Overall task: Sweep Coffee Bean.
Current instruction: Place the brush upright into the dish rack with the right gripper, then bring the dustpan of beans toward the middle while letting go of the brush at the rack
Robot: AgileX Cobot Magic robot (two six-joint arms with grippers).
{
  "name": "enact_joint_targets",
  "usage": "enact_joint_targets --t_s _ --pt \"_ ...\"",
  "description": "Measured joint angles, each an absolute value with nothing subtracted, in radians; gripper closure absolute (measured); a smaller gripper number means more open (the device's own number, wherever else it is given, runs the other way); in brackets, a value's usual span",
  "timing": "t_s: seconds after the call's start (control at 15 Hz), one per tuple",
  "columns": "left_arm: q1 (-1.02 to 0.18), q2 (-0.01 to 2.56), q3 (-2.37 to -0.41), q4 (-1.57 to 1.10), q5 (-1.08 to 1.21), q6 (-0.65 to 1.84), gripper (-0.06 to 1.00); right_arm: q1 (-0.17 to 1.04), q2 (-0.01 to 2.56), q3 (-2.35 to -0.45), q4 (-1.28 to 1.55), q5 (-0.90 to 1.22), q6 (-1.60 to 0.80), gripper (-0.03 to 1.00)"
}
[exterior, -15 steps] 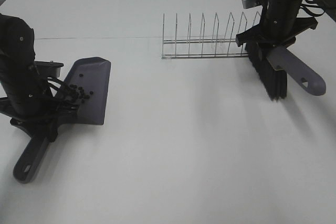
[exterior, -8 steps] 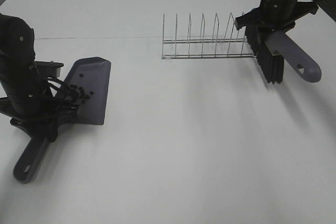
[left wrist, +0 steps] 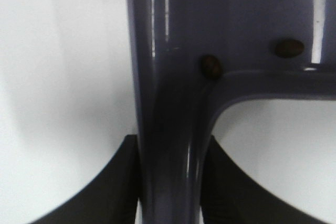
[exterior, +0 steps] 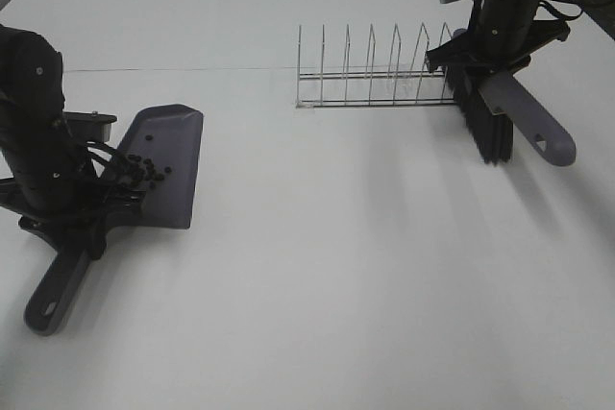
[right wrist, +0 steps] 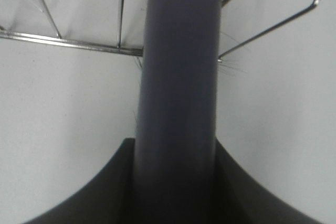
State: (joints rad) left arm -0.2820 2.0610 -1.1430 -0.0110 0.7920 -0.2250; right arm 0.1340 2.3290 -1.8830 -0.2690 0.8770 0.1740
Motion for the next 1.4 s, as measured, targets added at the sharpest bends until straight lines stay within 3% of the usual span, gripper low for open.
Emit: enact_joint_targets --t_s 0.67,0.73,0.87,1.0,1.13,1.4 --pt "-0.282 2.063 -1.143 -0.011 0.793 -0.225 0.68 0.1 2.356 -1.895 -0.226 0.715 0.168 0.67" --pt "-0.282 2.063 -1.143 -0.011 0.793 -0.225 0.68 0.1 2.357 -1.895 -0.226 0.71 0.168 0.63" --pt "-0.282 2.063 -1.143 -0.012 0.793 -0.217 0.68 0.097 2.359 -1.899 -0.238 0.697 0.191 0.47" --pt "-0.282 2.058 -1.143 -0.014 0.788 -0.213 0.68 0.097 2.359 -1.902 -0.244 0.691 0.193 0.2" --pt "-0.282 2.053 -1.143 -0.021 0.78 -0.21 0.68 0.097 2.356 -1.902 -0.244 0.691 0.193 0.13" --pt "-0.282 2.038 -1.131 -0.123 0.714 -0.179 0.68 0.097 2.275 -1.904 -0.238 0.703 0.193 0.12"
